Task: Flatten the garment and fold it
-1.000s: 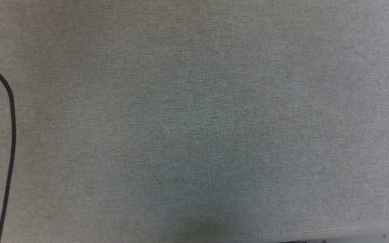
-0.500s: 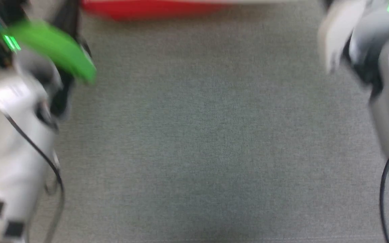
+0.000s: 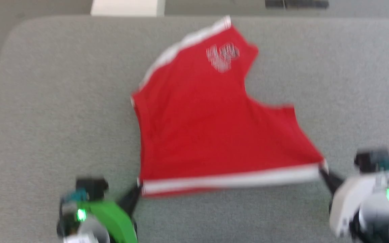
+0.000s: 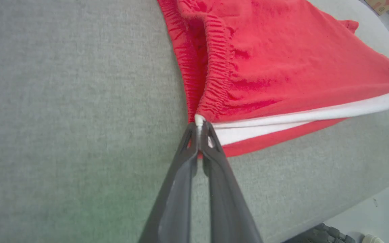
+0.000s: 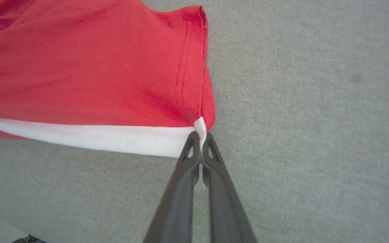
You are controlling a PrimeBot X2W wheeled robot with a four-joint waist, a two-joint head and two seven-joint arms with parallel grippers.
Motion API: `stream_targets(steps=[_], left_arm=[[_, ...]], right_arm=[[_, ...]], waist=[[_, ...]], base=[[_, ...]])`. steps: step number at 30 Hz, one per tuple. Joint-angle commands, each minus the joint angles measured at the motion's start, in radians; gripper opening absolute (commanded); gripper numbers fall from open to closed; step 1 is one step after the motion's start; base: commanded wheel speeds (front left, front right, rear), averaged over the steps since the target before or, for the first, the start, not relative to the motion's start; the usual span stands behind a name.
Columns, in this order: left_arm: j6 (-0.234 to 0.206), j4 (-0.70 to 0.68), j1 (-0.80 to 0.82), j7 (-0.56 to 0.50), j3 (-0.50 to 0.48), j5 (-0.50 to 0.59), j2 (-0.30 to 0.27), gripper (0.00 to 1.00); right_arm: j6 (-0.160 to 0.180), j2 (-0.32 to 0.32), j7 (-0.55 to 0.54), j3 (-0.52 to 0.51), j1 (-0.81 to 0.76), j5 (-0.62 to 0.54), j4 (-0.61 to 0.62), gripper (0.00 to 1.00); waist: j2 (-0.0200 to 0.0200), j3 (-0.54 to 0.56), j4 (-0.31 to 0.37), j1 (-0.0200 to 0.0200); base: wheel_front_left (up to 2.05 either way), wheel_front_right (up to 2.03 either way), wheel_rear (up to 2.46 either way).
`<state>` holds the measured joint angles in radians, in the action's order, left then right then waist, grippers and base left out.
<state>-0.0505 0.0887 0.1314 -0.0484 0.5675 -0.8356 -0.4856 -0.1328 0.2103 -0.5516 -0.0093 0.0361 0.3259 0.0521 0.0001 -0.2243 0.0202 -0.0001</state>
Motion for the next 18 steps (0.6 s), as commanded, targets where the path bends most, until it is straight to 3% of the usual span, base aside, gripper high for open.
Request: stream_targets(steps=[1, 9, 12, 18], left_arm=[[-0.023, -0.025, -0.048, -0.011, 0.002, -0.014, -0.016, 0.0], [-0.11, -0.2, -0.209, -0.068, 0.021, -0.045, -0.052, 0.0], [-0.121, -0.243, -0.205, -0.035, 0.009, -0.039, -0.035, 0.0], [-0.126, -0.238, -0.084, 0.021, -0.005, -0.004, 0.042, 0.0]], right_arm=[[0.002, -0.024, -0.018, -0.02, -0.055, -0.017, 0.031, 0.0], [0.002, -0.12, -0.164, -0.103, -0.323, -0.054, 0.213, 0.0], [0.002, -0.126, -0.152, -0.108, -0.313, -0.057, 0.273, 0.0], [0.002, -0.068, -0.095, -0.072, -0.164, -0.094, 0.282, 0.0]], waist=[[-0.0001, 0.09, -0.029, 0.0001], [-0.0001, 0.114, -0.048, 0.0001], [-0.0001, 0.109, -0.051, 0.0001], [-0.0001, 0.085, -0.08, 0.0001]], base=[[0.0, 0.0, 0.0], [0.0, 0.0, 0.0], [0.0, 0.0, 0.0], [0.0, 0.0, 0.0]])
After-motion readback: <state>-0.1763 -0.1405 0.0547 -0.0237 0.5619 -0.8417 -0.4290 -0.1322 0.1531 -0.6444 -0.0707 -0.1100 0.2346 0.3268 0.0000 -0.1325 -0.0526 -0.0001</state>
